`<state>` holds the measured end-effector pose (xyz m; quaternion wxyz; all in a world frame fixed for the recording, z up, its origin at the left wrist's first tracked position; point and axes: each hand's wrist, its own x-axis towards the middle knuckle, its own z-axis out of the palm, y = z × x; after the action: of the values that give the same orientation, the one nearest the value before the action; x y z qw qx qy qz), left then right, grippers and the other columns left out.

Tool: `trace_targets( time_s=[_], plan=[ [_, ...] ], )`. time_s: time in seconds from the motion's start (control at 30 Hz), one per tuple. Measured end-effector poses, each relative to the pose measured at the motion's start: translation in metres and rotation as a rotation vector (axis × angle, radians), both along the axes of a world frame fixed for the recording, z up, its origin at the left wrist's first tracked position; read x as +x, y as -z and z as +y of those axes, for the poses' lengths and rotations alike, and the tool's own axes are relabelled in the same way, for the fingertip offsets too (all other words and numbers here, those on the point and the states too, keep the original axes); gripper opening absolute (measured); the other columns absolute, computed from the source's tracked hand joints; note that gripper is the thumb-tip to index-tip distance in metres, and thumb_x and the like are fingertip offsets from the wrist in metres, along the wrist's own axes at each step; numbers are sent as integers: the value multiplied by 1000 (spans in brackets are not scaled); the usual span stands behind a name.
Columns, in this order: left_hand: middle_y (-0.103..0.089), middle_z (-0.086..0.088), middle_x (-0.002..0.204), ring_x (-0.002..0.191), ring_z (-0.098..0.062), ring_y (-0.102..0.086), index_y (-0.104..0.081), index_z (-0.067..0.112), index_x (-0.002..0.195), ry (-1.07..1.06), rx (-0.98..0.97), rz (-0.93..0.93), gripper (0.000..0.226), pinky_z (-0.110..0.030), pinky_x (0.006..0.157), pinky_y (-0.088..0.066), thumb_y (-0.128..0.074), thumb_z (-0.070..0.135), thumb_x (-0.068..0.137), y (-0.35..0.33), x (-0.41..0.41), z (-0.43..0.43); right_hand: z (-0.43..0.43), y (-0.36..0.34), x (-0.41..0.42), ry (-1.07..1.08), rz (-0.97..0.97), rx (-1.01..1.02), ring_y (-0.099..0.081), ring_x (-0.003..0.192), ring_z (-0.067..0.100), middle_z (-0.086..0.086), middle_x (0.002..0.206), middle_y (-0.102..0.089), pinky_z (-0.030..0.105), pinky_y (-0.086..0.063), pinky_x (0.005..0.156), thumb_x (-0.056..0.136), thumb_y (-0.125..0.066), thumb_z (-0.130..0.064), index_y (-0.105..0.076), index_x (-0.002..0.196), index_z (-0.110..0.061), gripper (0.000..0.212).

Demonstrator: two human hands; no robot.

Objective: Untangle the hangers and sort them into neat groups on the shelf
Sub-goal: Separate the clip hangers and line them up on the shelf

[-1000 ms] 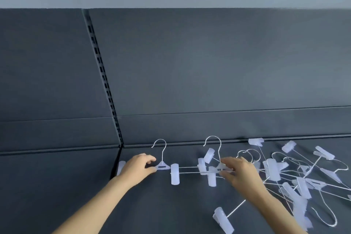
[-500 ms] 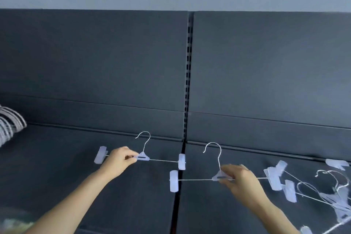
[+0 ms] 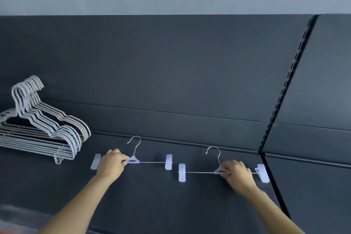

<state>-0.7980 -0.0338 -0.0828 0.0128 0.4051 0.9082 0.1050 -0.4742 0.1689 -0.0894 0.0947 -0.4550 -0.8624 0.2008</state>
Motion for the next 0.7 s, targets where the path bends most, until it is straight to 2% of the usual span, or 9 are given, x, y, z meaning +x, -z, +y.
trace_targets(
  time_s=[0.07,0.17,0.27,0.33,0.43,0.57,0.7],
  plan=[
    [-53,-1,92,94,-23,-50,-71,16,92,5,39,-44,22,-34,72,-43,-50,9,89,2,-9,5,3,2,-3,44,-47,14,-44,111,20,-4,107,-54,34,-33,90,89,-49,-26,-58,108,-26,21],
    [-49,-2,89,83,-20,-46,-70,10,88,38,82,-72,24,-30,63,-36,-47,4,89,3,-15,16,5,2,0,114,-54,28,-44,112,21,-3,113,-55,35,-33,91,90,-48,-27,-58,109,-26,22],
    [-50,-3,91,85,-19,-47,-68,11,89,36,81,-78,22,-32,62,-37,-47,6,90,5,-12,26,4,3,3,160,-58,40,-46,110,22,-2,113,-57,36,-34,91,90,-49,-29,-59,108,-28,21],
    [-53,-3,98,96,-22,-50,-66,12,98,44,36,-27,20,-33,67,-42,-48,9,89,6,-9,30,1,1,3,167,-75,65,-46,111,22,-1,114,-57,35,-33,93,90,-48,-30,-58,111,-28,23],
    [-56,-7,114,107,-26,-49,-58,12,116,29,28,70,32,-33,78,-44,-51,8,85,3,-3,34,-3,-2,5,171,-91,108,-45,117,23,1,121,-54,33,-29,101,90,-47,-30,-51,122,-25,32],
    [-59,-13,110,104,-33,-51,-59,7,119,124,193,47,37,-40,85,-44,-55,6,82,-7,26,45,-9,-9,18,178,-46,99,-41,122,25,3,130,-49,33,-29,102,89,-50,-28,-44,131,-21,43],
    [-59,-7,113,109,-28,-50,-58,9,119,298,281,-12,34,-36,91,-42,-53,10,86,-18,88,65,-17,-17,49,174,20,122,-42,123,23,2,130,-49,33,-33,102,90,-50,-28,-42,133,-18,45]
  ],
)
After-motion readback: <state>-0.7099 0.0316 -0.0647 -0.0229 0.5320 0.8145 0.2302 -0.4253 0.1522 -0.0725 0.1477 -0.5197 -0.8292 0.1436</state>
